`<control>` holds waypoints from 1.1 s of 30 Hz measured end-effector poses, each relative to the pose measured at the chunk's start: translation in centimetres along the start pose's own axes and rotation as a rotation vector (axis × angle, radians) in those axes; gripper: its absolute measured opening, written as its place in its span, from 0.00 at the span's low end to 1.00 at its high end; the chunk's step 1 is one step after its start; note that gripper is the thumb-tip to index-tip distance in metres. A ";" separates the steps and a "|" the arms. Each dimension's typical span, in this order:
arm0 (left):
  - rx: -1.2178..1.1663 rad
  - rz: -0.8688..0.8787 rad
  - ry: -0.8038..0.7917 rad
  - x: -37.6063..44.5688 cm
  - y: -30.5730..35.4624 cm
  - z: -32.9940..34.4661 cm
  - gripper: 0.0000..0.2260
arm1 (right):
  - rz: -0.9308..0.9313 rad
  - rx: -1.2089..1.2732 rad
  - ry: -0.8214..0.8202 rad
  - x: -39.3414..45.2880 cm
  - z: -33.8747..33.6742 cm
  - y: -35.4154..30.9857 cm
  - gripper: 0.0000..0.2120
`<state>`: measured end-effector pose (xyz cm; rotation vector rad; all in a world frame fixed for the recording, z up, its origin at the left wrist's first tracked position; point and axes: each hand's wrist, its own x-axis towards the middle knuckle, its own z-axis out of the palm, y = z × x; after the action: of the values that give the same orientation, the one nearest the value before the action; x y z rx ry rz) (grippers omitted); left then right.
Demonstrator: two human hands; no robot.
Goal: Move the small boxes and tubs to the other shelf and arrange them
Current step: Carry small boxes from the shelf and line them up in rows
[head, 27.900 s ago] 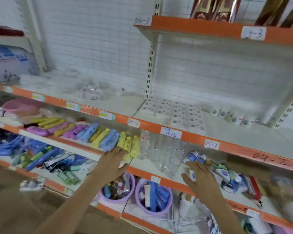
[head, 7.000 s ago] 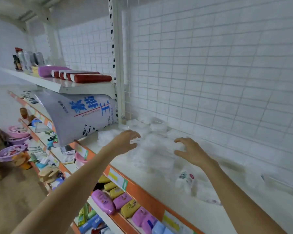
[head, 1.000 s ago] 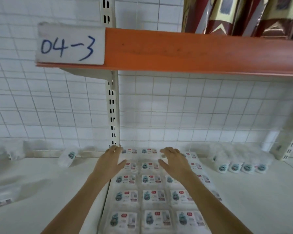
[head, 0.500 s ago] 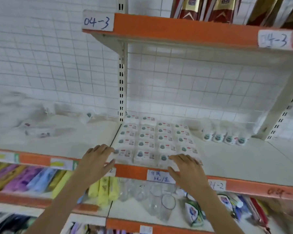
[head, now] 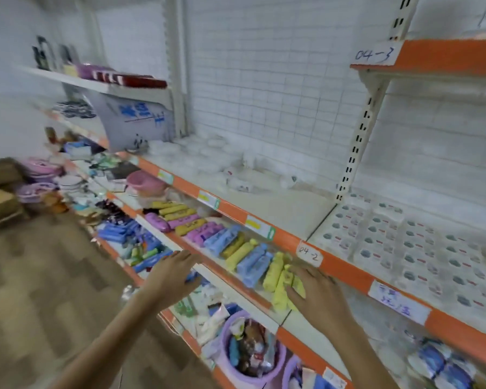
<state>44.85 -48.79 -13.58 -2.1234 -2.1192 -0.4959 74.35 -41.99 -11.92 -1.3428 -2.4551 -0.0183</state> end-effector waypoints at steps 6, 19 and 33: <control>0.009 -0.206 0.075 -2.5 -8.9 -3.4 0.15 | -0.190 0.152 -0.031 7.3 3.4 -7.3 0.16; -0.013 -0.220 0.132 8.5 -29.3 -8.0 0.16 | -0.136 0.197 0.064 28.0 6.5 -17.5 0.16; -0.175 -0.054 0.163 28.7 -39.8 -7.5 0.15 | -0.005 0.160 0.083 46.9 7.8 -17.0 0.14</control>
<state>3.75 -22.55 -4.20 -2.0341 -2.1168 -0.8586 34.98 -11.83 -2.63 -1.2425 -2.3370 0.1166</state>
